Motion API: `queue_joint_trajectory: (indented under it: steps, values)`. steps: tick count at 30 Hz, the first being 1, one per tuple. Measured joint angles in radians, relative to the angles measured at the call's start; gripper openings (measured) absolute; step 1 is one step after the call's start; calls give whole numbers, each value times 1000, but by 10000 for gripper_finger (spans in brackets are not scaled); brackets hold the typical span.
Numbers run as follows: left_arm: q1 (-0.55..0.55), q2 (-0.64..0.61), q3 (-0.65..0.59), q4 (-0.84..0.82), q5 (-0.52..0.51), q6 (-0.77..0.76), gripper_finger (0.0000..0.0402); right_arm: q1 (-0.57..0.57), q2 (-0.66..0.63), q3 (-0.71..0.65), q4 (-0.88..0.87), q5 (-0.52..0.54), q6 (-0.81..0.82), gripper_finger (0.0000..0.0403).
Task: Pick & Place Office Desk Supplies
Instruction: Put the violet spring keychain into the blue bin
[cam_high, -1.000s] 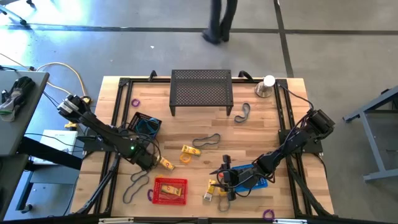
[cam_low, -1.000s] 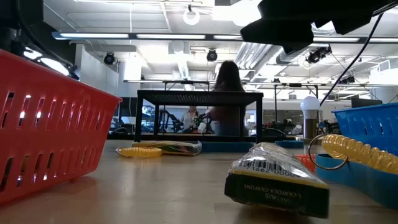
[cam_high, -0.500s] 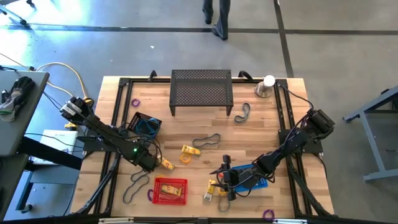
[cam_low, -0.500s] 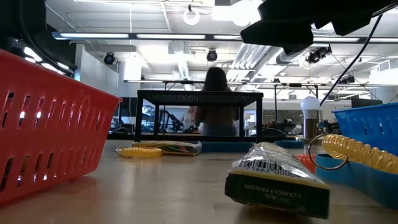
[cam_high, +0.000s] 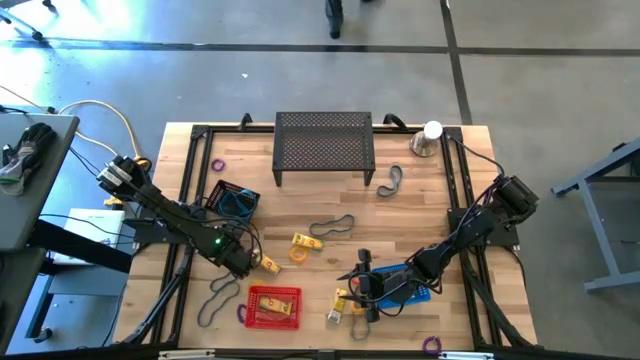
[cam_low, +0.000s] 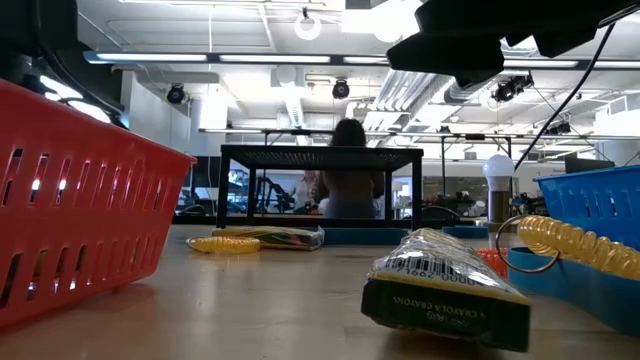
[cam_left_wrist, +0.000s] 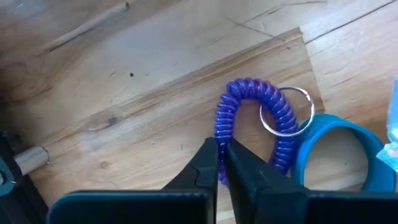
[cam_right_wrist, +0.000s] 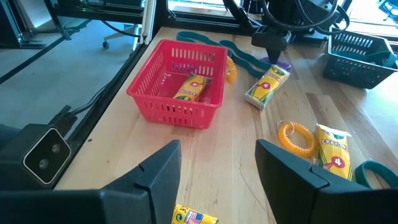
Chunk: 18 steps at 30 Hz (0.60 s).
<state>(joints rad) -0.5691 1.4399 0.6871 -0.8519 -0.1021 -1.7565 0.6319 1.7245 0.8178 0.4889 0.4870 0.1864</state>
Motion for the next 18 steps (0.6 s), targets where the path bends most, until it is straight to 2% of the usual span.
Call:
queue_joint_trajectory:
  steps: [11,18]
  values:
    - [4,-98,49,-5,-46,66,8,1,0,0,0,0,0,195]
    - [0,-161,95,-4,-158,120,7,0,0,0,1,0,0,195]
